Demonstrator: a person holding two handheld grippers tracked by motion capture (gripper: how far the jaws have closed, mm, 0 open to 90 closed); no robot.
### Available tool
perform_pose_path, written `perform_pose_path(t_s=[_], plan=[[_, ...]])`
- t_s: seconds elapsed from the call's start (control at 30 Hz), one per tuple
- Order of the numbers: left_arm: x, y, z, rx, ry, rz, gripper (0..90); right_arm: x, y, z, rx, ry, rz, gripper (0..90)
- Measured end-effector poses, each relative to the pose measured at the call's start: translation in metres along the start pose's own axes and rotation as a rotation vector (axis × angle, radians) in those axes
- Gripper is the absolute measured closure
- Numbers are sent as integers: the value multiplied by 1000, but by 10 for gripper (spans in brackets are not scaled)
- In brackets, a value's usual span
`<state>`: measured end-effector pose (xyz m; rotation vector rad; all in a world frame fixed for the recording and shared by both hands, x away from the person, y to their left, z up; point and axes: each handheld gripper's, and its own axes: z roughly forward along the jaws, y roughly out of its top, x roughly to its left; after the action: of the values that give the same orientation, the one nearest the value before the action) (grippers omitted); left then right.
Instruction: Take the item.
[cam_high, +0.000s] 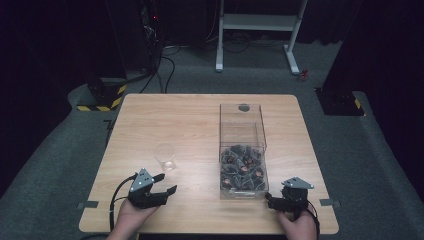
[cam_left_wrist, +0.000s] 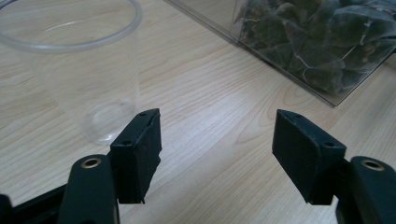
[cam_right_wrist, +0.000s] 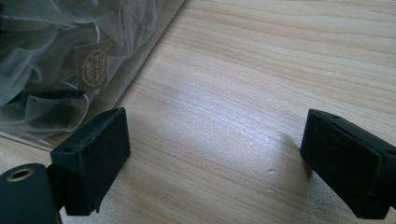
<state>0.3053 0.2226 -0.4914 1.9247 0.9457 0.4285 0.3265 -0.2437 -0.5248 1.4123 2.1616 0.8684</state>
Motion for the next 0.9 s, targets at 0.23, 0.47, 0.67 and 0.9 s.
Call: perform_pose_path(t_s=[0.23, 0.47, 0.67, 0.9], plan=[[-4, 9, 1, -9, -14, 20, 331, 0, 0, 0, 0, 0, 0, 80], [-12, 26, 3, -47, -37, 29, 327, 0, 0, 0, 0, 0, 0, 80], [-16, 36, 6, -64, -48, 39, 326, 0, 0, 0, 0, 0, 0, 80], [-20, 46, 10, -77, -62, 49, 327, 0, 0, 0, 0, 0, 0, 80]])
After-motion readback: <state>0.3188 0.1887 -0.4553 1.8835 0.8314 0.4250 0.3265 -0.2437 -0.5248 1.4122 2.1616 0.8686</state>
